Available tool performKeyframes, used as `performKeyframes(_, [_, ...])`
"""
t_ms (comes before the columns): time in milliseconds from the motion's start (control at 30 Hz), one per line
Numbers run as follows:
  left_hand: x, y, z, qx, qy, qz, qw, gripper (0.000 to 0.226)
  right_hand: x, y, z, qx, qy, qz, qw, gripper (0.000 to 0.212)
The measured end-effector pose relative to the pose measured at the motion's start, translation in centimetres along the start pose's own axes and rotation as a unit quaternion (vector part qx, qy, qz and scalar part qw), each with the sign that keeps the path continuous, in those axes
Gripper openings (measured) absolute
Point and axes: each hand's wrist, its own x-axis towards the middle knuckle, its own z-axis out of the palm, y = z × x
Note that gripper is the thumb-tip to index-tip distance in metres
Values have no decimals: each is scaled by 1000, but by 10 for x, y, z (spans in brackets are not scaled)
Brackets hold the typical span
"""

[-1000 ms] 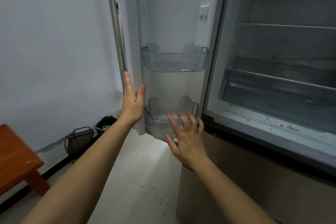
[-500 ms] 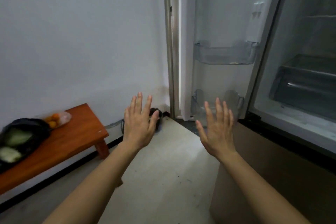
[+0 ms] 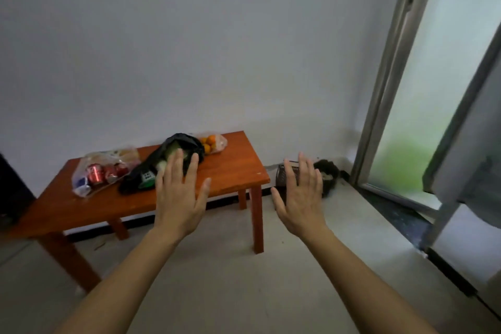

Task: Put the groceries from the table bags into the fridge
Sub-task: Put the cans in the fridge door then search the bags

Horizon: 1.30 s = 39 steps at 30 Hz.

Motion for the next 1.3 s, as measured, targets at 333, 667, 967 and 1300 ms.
performKeyframes(333, [49,-208,18,14,-27,-57,998,73,104,-171,115,24,-56,-62,996,78])
performKeyframes(667, [123,-328,98,49,-130,-114,984,84,183,-216,235,45,-118,-53,990,72])
performKeyframes(967, [215,-450,158,99,-191,-165,963,77,322,-284,389,128,-202,-77,968,68])
performKeyframes(1300, [271,-580,178,52,-252,-239,936,64,440,-445,484,253,-283,-206,902,56])
